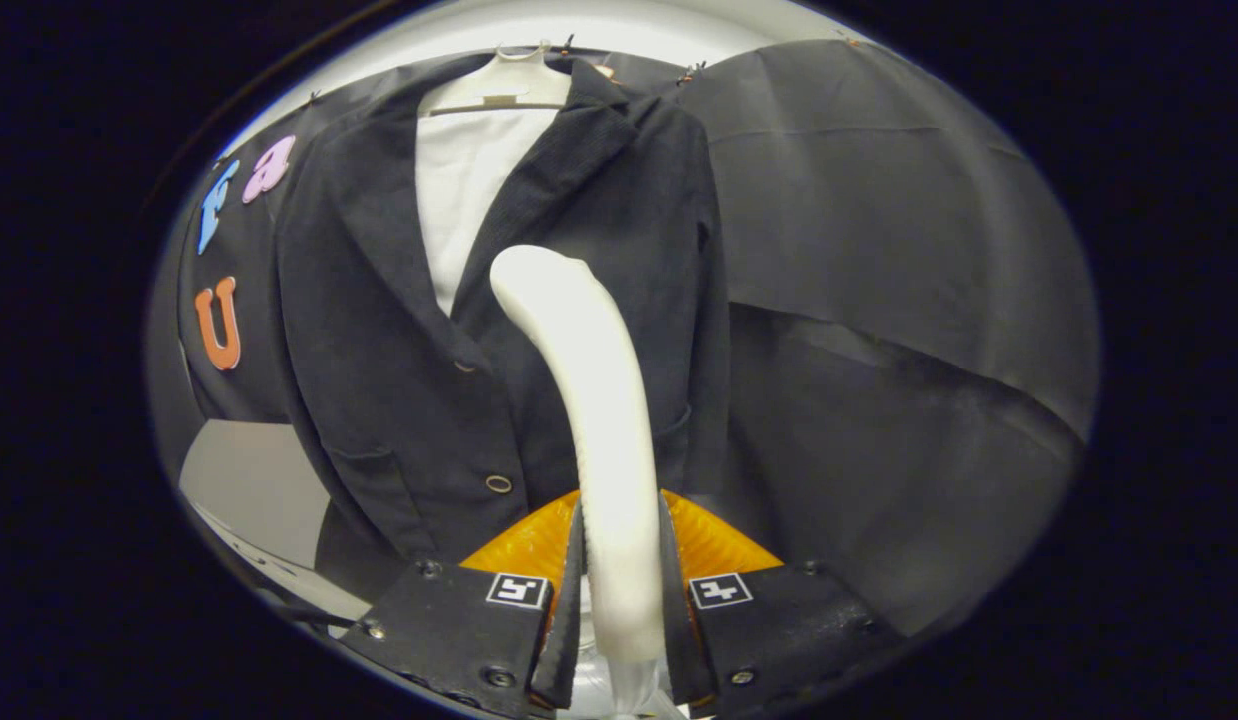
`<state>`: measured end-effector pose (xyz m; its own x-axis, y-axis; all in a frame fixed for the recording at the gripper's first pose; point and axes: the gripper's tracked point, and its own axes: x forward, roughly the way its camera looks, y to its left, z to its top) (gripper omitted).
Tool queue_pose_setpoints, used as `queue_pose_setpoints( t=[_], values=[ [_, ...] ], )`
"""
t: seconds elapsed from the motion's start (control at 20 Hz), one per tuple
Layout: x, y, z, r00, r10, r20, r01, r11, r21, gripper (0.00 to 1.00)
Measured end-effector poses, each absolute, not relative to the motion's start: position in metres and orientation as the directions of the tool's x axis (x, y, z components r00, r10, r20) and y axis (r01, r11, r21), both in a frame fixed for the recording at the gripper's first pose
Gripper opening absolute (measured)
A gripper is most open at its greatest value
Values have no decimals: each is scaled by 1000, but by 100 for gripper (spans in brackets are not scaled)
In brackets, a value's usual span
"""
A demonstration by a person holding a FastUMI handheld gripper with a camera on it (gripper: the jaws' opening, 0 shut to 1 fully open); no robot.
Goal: Iron the clothes twice with a garment steamer, once on the left side and once on the right side.
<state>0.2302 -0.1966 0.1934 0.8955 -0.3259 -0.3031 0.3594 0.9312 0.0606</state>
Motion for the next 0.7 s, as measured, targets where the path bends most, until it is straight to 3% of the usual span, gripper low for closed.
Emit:
queue_pose_setpoints(
  t=[0.7],
  values=[
    [232, -180, 112, 862, -306, -404, 337, 941, 7, 38]
  ],
)
